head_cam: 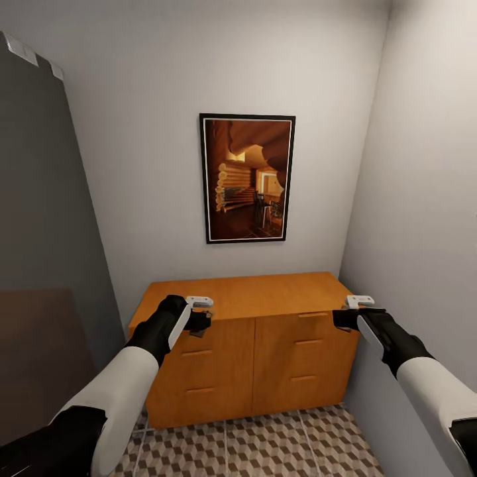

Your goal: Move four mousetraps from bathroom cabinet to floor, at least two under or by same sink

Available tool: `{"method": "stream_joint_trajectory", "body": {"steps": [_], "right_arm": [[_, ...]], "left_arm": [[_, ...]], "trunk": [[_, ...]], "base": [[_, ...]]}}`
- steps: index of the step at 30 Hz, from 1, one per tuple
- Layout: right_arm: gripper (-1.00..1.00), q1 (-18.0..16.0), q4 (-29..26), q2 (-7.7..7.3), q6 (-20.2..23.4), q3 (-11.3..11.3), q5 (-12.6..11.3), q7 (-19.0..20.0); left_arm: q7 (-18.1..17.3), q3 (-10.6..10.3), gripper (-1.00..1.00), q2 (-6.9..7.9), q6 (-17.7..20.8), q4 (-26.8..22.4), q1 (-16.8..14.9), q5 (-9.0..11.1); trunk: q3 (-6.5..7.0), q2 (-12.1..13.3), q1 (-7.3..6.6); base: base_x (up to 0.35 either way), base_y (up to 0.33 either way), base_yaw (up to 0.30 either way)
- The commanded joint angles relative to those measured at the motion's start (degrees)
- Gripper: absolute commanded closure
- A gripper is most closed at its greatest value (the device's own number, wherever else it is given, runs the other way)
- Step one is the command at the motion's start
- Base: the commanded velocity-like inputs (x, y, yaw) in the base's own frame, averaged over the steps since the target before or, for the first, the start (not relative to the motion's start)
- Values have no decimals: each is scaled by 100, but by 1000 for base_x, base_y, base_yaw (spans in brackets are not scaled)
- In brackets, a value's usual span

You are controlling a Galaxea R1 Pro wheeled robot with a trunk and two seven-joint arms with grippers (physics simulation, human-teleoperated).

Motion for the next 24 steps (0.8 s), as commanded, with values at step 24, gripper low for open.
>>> {"method": "stream_joint_trajectory", "body": {"steps": [24], "right_arm": [[100, -5, -6, -13, -17, 28, -5, 17]], "left_arm": [[36, -17, 100, 1, 24, 45, -1, 5]], "trunk": [[-3, -4, 2]], "base": [[-189, 0, 0]]}}
